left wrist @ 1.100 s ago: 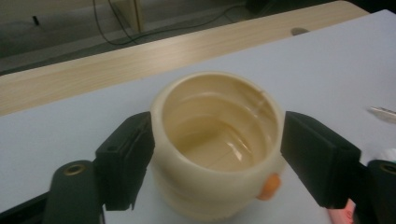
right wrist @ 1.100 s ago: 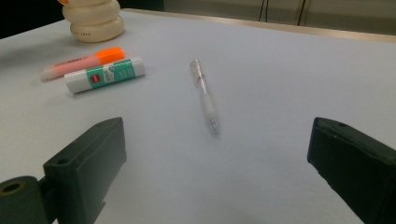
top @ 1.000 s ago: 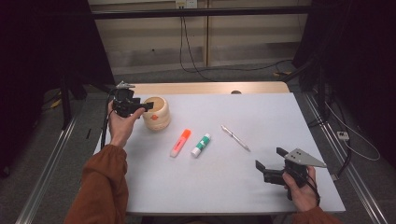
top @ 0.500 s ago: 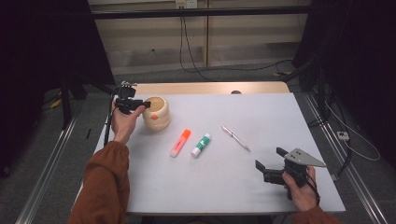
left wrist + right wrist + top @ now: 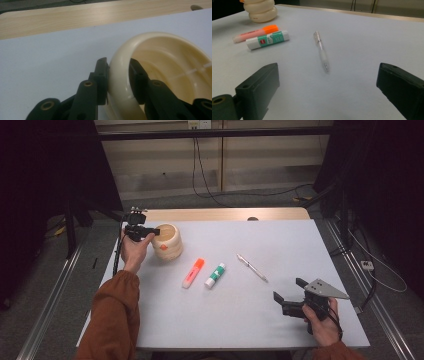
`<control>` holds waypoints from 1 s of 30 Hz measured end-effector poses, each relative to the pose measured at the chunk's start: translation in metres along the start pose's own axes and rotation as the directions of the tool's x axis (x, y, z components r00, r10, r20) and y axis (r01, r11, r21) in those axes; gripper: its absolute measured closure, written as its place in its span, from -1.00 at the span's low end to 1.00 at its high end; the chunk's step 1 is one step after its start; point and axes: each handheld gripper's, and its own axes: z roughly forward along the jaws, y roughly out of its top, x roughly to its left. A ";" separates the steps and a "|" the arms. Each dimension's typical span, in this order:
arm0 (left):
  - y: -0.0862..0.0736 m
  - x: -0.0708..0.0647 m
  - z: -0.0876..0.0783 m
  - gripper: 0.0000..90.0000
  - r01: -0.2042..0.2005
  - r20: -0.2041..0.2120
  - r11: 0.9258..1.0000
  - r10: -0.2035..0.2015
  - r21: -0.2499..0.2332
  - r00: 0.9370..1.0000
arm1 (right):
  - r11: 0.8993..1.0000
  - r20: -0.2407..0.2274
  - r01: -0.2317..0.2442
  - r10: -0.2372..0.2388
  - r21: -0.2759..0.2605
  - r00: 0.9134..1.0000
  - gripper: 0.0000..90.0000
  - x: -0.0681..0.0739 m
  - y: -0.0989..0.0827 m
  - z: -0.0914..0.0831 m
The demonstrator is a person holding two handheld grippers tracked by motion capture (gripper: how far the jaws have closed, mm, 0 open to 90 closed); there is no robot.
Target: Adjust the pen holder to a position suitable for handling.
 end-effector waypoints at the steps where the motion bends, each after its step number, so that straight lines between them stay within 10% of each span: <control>1: 0.000 -0.001 -0.001 0.62 -0.018 -0.021 1.000 0.018 0.005 1.000 | 1.000 -0.001 0.003 -0.003 0.002 1.000 -0.91 0.000 0.000 0.000; 30: -0.009 -0.014 -0.041 0.63 0.007 -0.014 0.997 -0.008 -0.076 1.000 | 1.000 0.002 0.005 -0.005 -0.002 1.000 -0.91 0.000 0.000 -0.001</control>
